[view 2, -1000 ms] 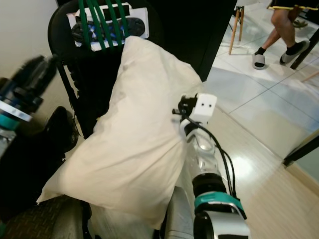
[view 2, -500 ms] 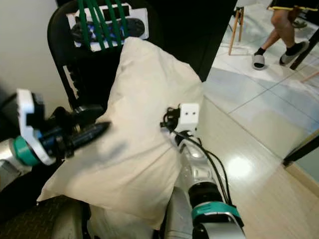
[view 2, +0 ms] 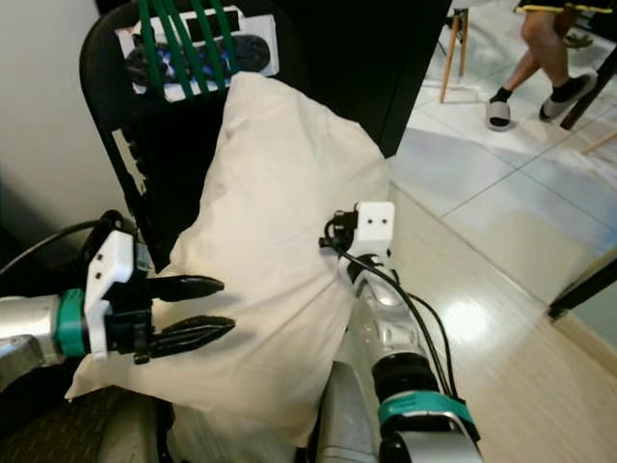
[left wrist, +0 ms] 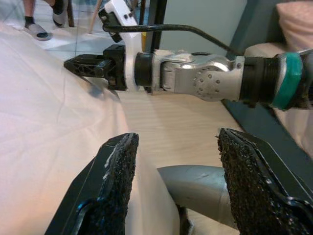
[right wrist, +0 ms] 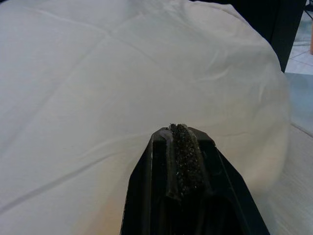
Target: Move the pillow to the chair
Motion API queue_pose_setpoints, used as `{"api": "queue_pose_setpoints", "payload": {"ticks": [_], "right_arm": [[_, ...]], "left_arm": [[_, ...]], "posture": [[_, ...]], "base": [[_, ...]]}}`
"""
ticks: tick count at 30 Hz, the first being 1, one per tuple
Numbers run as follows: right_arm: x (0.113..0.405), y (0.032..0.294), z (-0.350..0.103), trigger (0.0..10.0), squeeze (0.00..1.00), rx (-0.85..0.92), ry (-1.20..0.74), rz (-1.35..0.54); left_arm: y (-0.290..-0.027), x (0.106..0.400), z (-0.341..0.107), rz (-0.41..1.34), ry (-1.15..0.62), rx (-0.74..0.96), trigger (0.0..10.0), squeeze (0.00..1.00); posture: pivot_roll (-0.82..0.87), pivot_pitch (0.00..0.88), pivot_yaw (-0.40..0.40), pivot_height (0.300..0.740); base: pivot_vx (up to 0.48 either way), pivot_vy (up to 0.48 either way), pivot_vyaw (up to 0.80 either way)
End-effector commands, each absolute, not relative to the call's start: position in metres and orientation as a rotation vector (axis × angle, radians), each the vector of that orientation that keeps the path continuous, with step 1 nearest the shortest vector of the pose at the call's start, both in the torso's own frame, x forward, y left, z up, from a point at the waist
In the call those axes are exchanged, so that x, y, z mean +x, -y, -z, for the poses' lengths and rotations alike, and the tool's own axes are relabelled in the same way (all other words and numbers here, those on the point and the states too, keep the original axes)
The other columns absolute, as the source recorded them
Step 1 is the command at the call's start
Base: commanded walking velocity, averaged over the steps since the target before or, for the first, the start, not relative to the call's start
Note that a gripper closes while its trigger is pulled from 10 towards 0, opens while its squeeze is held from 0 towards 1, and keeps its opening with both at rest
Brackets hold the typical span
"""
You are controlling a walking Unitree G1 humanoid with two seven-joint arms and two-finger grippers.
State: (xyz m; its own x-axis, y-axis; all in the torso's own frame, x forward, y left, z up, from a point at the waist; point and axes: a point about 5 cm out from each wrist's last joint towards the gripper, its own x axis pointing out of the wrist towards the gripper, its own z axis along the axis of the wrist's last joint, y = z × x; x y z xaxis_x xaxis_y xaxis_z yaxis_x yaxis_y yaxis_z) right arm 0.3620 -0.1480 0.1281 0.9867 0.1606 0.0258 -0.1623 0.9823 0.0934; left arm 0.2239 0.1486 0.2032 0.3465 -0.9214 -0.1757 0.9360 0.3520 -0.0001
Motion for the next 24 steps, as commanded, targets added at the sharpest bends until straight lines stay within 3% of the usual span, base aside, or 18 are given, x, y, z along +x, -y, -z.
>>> {"api": "queue_pose_setpoints", "payload": {"ticks": [1, 4, 8, 9, 10, 11, 20, 24], "right_arm": [[0.358, 0.155, -0.12, 10.0, 0.0, 0.103, -0.014, -0.143], [0.357, 0.155, -0.118, 10.0, 0.0, 0.1, -0.02, -0.141], [0.356, 0.156, -0.117, 10.0, 0.0, 0.099, -0.024, -0.133], [0.356, 0.156, -0.117, 10.0, 0.0, 0.099, -0.024, -0.132], [0.356, 0.156, -0.117, 10.0, 0.0, 0.099, -0.024, -0.132], [0.356, 0.156, -0.117, 10.0, 0.0, 0.097, -0.024, -0.131], [0.357, 0.159, -0.117, 10.0, 0.0, 0.088, -0.028, -0.132], [0.357, 0.159, -0.117, 10.0, 0.0, 0.085, -0.032, -0.132]], "left_arm": [[-0.15, 0.207, -0.199, 1.307, -0.223, 0.108, 10.0, 0.0], [-0.153, 0.201, -0.194, 1.322, -0.27, 0.131, 10.0, 0.0], [-0.159, 0.212, -0.186, 1.2, -0.285, 0.116, 10.0, 0.0], [-0.158, 0.212, -0.187, 1.208, -0.283, 0.073, 10.0, 0.47], [-0.158, 0.212, -0.187, 1.208, -0.283, 0.073, 10.0, 0.47], [-0.156, 0.205, -0.19, 1.255, -0.29, -0.011, 10.0, 1.0], [-0.157, 0.183, -0.188, 1.371, -0.363, -0.049, 10.0, 1.0], [-0.159, 0.186, -0.187, 1.33, -0.35, -0.027, 10.0, 1.0]], "posture": [[0.03, 0.027, 0.009, 0.545], [0.03, 0.027, 0.009, 0.545], [0.02, 0.028, 0.012, 0.545], [0.02, 0.03, 0.012, 0.545], [0.02, 0.03, 0.012, 0.545], [0.02, 0.032, 0.01, 0.545], [0.02, 0.036, 0.0, 0.545], [0.03, 0.036, -0.002, 0.545]], "base": [[0.0, 0.0, 0.0], [0.0, 0.0, 0.0], [0.0, 0.0, 0.0], [0.0, 0.0, 0.0], [0.0, 0.0, 0.0], [0.0, 0.0, 0.0], [0.0, 0.0, 0.0], [0.0, 0.0, 0.0]]}}
